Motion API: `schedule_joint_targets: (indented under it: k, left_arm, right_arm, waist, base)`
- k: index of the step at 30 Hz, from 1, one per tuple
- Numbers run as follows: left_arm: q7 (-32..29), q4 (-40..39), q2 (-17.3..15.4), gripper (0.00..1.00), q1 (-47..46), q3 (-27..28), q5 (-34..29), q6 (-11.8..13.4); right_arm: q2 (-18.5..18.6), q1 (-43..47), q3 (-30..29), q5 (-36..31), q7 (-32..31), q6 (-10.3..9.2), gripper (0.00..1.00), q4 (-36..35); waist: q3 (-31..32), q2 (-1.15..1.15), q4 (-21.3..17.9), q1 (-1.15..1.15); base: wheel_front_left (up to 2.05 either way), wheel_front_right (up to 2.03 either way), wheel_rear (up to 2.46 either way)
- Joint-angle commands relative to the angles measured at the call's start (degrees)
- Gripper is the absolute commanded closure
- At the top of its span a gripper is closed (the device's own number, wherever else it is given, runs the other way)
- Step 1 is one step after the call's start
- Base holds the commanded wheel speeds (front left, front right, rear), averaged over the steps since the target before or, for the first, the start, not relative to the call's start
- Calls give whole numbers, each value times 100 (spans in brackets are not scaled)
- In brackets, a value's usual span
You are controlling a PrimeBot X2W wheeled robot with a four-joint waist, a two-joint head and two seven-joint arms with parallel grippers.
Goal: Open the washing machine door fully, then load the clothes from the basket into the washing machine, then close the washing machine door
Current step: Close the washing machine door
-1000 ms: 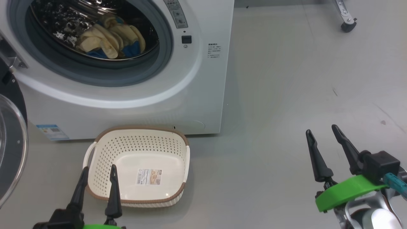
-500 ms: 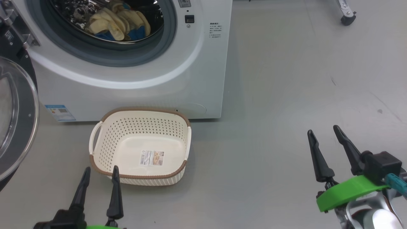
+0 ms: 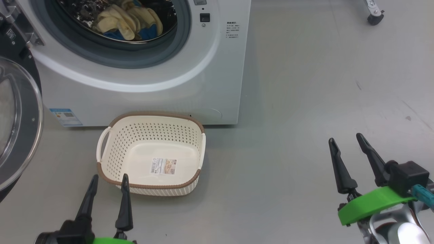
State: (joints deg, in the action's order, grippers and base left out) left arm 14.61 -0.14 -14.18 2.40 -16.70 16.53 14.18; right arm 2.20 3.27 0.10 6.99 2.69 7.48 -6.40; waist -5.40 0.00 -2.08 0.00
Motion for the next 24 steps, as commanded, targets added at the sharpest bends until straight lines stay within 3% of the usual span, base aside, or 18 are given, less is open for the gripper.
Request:
schedule_joint_targets:
  k: [1, 11, 24]
  left_arm:
    - [37, -154, -121, 0, -287, 201, -91, 294]
    - [38, -155, -104, 0, -364, 120, -131, 294]
    - [38, -59, 75, 0, -475, -60, -101, 201]
  right_arm:
    - [67, -168, 89, 31, 61, 1, 0, -172]
    - [67, -142, 10, -43, 22, 1, 0, -234]
    - [67, -155, -91, -182, -52, 1, 0, -252]
  waist:
    - [0, 0, 7, 0]
    - [-63, 0, 268, 0]
    - [50, 0, 1595, 0]
  base:
    - [0, 0, 0]
    - [0, 0, 0]
    - [0, 0, 0]
